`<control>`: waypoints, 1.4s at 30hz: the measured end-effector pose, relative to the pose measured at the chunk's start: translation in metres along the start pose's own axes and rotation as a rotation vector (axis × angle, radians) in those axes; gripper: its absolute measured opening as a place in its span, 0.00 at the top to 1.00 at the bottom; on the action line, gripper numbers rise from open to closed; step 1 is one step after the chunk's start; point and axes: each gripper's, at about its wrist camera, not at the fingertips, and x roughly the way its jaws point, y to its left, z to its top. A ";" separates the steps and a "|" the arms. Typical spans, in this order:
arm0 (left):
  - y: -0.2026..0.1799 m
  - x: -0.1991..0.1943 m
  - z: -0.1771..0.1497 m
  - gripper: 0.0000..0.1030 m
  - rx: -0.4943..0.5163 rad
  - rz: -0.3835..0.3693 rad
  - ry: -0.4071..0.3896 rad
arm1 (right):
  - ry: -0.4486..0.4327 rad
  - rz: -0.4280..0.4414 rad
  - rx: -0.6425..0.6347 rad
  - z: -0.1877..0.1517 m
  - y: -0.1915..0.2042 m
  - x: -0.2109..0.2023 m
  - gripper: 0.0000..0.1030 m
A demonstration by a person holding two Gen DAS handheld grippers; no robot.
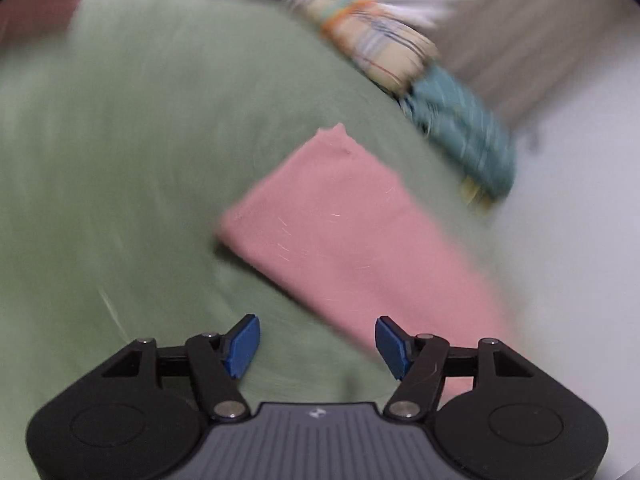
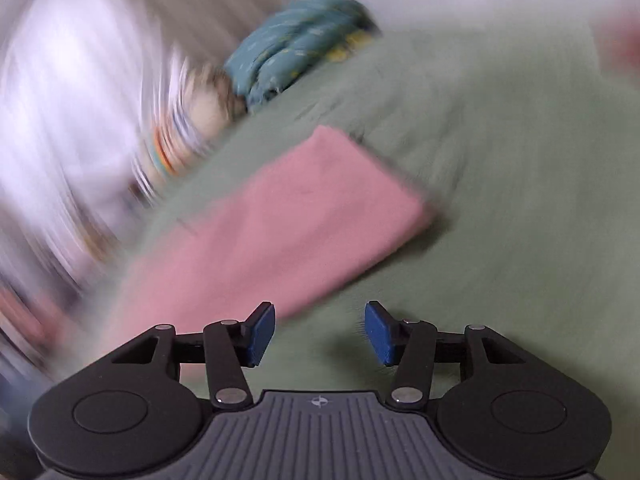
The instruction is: Fold clothes
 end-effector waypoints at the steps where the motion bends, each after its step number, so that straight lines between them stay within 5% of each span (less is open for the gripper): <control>1: 0.002 0.008 -0.002 0.38 -0.085 -0.048 0.029 | 0.030 0.027 0.112 -0.005 -0.006 0.010 0.51; 3: 0.004 0.021 -0.005 0.38 -0.179 -0.099 0.071 | 0.086 0.075 0.325 -0.014 -0.018 0.030 0.60; 6: 0.004 0.045 -0.014 0.38 -0.307 -0.131 0.122 | 0.113 0.048 0.410 -0.027 -0.021 0.056 0.71; 12: -0.010 0.065 -0.020 0.38 -0.250 -0.097 0.143 | 0.091 -0.081 0.297 -0.030 -0.004 0.081 0.93; 21: -0.023 0.107 -0.032 0.41 -0.368 -0.147 0.209 | 0.083 -0.004 0.390 -0.026 0.010 0.068 0.96; 23: -0.025 0.116 -0.035 0.55 -0.399 -0.163 0.203 | 0.092 0.003 0.412 -0.024 0.009 0.068 0.96; 24: -0.025 0.119 -0.036 0.82 -0.409 -0.169 0.201 | 0.097 0.006 0.422 -0.022 0.009 0.068 0.96; 25: -0.025 0.125 -0.037 0.97 -0.436 -0.167 0.209 | 0.100 0.009 0.419 -0.022 0.009 0.067 0.96; 30: -0.017 0.128 -0.044 0.96 -0.469 -0.160 0.197 | 0.100 -0.001 0.338 -0.019 0.014 0.067 0.95; 36: -0.016 0.124 -0.043 0.96 -0.471 -0.161 0.203 | 0.131 0.023 0.386 -0.031 0.004 0.079 0.80; 39: -0.021 0.125 -0.040 0.96 -0.452 -0.153 0.205 | 0.134 0.038 0.402 -0.034 0.005 0.092 0.81; 42: -0.023 0.127 -0.037 0.96 -0.449 -0.143 0.208 | 0.119 0.020 0.360 -0.032 0.011 0.099 0.95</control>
